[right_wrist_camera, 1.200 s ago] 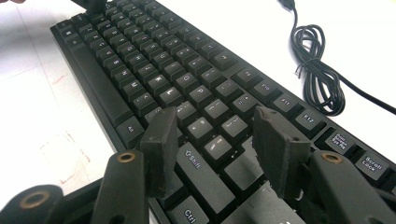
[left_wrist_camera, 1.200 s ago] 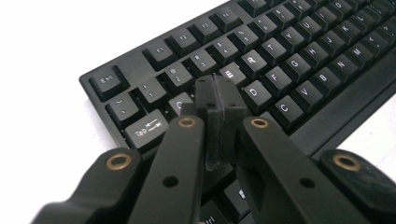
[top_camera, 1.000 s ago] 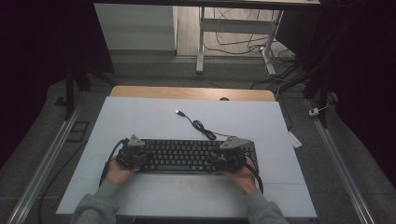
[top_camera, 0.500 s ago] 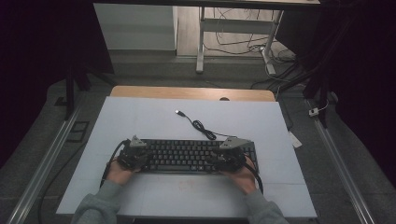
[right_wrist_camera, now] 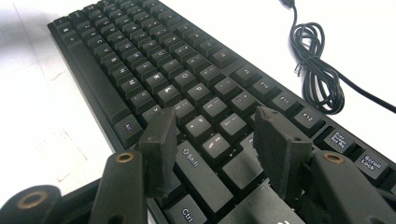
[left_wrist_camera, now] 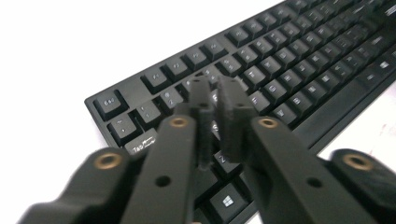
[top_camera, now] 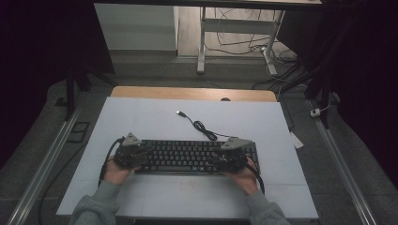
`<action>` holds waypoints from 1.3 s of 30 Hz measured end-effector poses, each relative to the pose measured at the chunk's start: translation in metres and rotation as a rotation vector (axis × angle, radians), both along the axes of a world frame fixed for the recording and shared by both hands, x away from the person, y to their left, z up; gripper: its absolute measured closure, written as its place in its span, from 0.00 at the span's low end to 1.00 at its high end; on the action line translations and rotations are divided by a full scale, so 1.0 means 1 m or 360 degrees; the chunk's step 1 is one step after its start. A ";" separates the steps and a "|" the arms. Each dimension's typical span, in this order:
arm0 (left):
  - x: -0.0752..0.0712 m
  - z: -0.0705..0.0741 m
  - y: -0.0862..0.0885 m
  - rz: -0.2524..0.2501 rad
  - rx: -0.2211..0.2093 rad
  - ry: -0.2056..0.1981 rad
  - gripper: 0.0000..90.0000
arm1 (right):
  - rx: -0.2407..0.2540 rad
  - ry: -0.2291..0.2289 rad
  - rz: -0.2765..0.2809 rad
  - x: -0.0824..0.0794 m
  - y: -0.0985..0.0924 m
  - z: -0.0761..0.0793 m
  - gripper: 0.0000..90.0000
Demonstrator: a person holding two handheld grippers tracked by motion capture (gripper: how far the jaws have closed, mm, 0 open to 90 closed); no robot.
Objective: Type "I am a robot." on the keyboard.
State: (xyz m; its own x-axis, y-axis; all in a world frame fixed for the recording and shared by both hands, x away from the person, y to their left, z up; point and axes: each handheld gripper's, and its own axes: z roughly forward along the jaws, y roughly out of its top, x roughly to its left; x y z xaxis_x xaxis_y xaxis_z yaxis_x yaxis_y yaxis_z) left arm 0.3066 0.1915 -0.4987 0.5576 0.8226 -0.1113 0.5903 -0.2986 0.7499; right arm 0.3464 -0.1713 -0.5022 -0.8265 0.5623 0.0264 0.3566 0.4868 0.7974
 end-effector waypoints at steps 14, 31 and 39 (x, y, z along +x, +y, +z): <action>-0.003 0.005 0.004 0.0029 -0.0065 -0.0020 0.55 | -0.0002 -0.0004 -0.0001 0.001 -0.002 0.001 0.55; -0.002 0.003 0.003 0.0049 -0.0042 0.0008 0.49 | -0.0004 -0.0009 -0.0001 0.001 -0.002 0.002 0.55; -0.002 0.003 0.003 0.0062 -0.0033 0.0002 0.48 | 0.0010 -0.0013 0.0004 0.001 -0.002 0.002 0.55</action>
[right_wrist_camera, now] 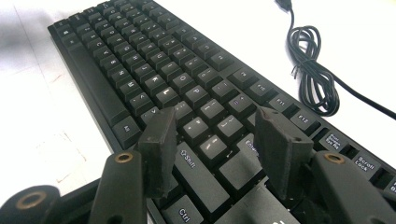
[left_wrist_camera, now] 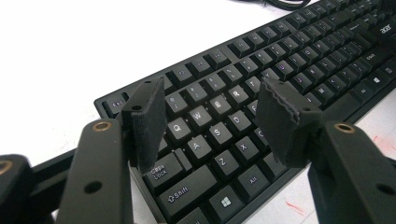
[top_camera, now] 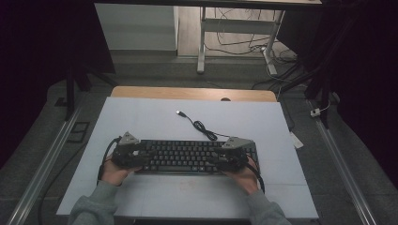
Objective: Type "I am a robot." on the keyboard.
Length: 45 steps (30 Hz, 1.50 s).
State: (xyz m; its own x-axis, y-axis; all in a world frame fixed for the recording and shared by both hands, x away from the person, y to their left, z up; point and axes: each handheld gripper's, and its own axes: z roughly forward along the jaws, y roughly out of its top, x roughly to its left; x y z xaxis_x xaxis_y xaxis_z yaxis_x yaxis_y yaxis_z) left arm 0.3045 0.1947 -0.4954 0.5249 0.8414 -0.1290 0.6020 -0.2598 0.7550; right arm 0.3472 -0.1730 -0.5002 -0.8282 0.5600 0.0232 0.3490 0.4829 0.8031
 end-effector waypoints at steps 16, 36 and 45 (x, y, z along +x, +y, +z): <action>-0.001 -0.001 -0.004 -0.0011 0.0031 0.0004 0.46 | 0.0034 -0.0009 0.0029 -0.001 0.006 0.007 0.55; 0.000 -0.002 -0.006 -0.0024 0.0048 0.0015 0.45 | 0.0029 0.0050 0.0166 -0.001 0.045 0.006 0.79; 0.000 -0.003 -0.007 -0.0031 0.0056 0.0021 0.44 | 0.0013 0.0100 0.0288 -0.005 0.064 0.004 0.99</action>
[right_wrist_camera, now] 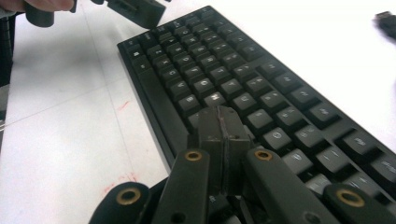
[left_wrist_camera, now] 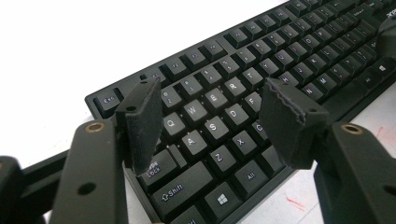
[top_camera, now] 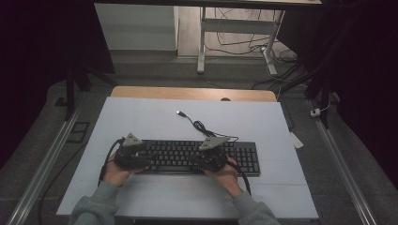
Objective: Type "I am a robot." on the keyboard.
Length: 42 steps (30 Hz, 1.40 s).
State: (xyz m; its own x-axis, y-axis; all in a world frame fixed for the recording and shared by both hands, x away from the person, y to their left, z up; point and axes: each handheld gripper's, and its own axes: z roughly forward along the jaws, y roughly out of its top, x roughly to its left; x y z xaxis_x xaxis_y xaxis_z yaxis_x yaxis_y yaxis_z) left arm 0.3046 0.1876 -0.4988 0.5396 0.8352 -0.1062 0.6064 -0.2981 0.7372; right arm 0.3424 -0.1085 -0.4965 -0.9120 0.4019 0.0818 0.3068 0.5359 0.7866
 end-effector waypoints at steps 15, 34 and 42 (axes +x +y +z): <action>0.001 -0.002 -0.002 -0.0010 0.0015 0.0020 0.43 | -0.0093 0.0020 -0.0036 0.003 0.020 -0.013 0.99; 0.001 -0.004 -0.002 -0.0012 0.0025 0.0040 0.43 | -0.0149 0.0004 -0.0048 0.005 0.027 -0.021 0.99; 0.001 -0.004 -0.002 -0.0006 0.0024 0.0035 0.43 | -0.0170 -0.0026 -0.0053 0.003 0.028 -0.020 1.00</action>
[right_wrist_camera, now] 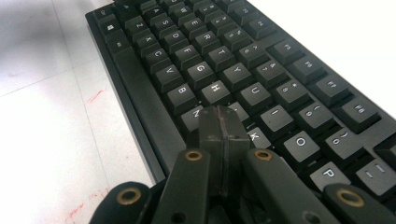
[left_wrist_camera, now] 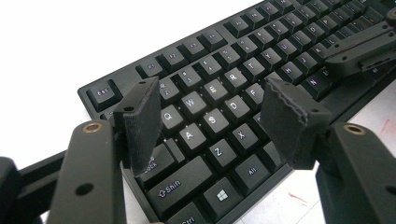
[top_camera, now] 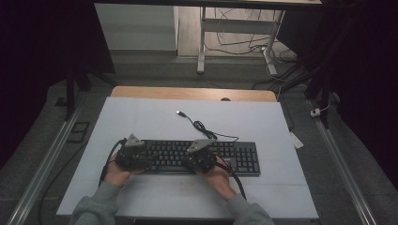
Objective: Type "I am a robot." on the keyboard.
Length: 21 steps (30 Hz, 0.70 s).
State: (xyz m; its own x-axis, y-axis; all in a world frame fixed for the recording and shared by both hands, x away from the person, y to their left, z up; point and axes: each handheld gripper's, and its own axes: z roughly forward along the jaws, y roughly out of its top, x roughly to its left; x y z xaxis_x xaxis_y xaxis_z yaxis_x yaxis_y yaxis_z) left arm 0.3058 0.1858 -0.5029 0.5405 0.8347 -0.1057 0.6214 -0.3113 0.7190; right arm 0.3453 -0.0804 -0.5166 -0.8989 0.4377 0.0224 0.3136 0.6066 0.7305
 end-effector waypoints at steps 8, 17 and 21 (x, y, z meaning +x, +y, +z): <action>-0.001 0.001 0.002 0.0003 -0.0009 -0.0011 0.43 | 0.0123 -0.0026 -0.0046 0.000 -0.018 0.012 0.96; -0.001 0.002 0.003 0.0010 -0.0009 -0.0016 0.43 | 0.0121 -0.0101 -0.0159 -0.001 -0.054 0.014 0.71; -0.001 0.001 0.003 0.0021 0.0000 -0.0025 0.43 | 0.0138 -0.0116 -0.0214 -0.001 -0.070 0.014 0.66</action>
State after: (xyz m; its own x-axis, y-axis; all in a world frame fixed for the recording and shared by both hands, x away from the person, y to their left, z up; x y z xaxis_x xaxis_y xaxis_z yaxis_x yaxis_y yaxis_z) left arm 0.3049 0.1885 -0.5015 0.5310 0.8418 -0.0971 0.6142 -0.3034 0.7285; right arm 0.3446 -0.1508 -0.5024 -0.8328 0.5536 0.0022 0.3321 0.4965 0.8020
